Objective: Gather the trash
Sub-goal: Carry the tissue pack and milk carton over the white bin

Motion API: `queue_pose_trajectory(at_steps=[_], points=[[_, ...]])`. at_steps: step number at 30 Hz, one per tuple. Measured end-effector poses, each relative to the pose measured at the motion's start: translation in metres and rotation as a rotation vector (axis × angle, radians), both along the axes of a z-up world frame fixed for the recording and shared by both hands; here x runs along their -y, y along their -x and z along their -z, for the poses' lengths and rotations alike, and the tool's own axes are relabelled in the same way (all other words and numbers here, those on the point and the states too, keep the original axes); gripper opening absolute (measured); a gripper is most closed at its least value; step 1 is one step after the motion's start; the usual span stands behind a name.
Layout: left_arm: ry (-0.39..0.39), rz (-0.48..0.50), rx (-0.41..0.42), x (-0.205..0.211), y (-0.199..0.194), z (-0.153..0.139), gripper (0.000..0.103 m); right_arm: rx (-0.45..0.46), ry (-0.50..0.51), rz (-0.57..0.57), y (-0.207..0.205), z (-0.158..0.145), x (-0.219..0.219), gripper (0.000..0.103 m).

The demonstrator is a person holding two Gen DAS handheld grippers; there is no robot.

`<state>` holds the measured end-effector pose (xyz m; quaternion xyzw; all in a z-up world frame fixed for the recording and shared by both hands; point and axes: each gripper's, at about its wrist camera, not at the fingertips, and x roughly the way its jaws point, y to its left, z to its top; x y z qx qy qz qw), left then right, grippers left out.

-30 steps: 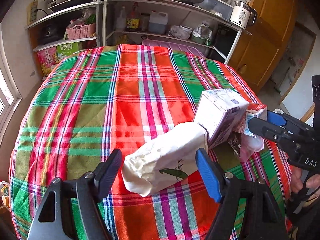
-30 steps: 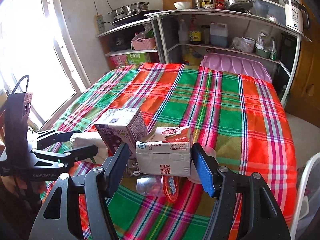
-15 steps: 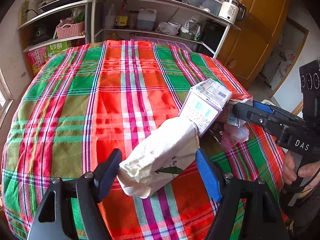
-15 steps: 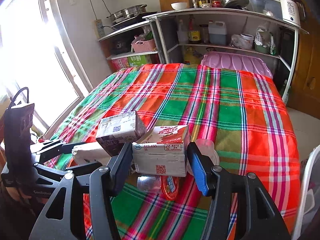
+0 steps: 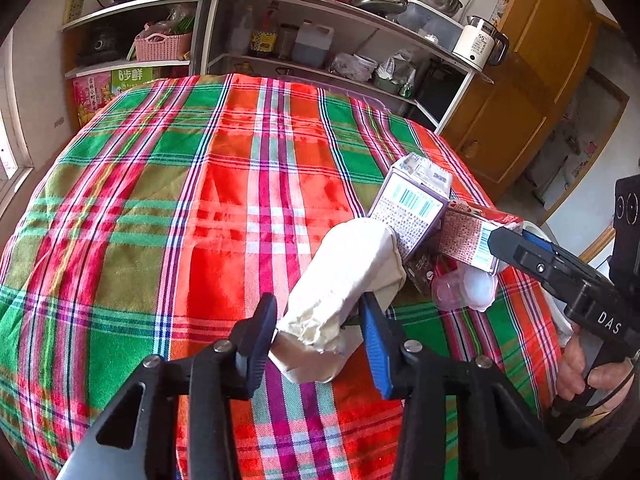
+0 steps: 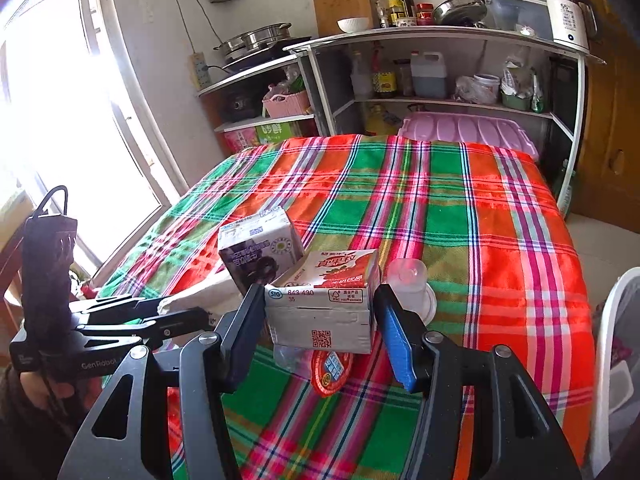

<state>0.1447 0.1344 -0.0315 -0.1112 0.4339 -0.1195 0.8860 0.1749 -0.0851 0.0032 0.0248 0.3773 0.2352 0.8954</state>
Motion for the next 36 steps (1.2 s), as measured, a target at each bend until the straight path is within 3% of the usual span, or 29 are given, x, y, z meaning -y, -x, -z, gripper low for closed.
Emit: queue_pose_trajectory(at_steps=[3, 18, 36], points=[[-0.006, -0.010, 0.012, 0.003, 0.007, -0.001, 0.036, 0.014, -0.008, 0.002, 0.009, -0.002, 0.003, 0.056], [0.038, -0.060, 0.061, 0.014, 0.037, -0.011, 0.036, 0.034, -0.068, 0.036, 0.040, -0.008, 0.026, 0.056], [-0.019, -0.054, 0.167, 0.055, 0.068, -0.046, 0.036, 0.091, -0.135, 0.084, 0.073, -0.026, 0.064, 0.056]])
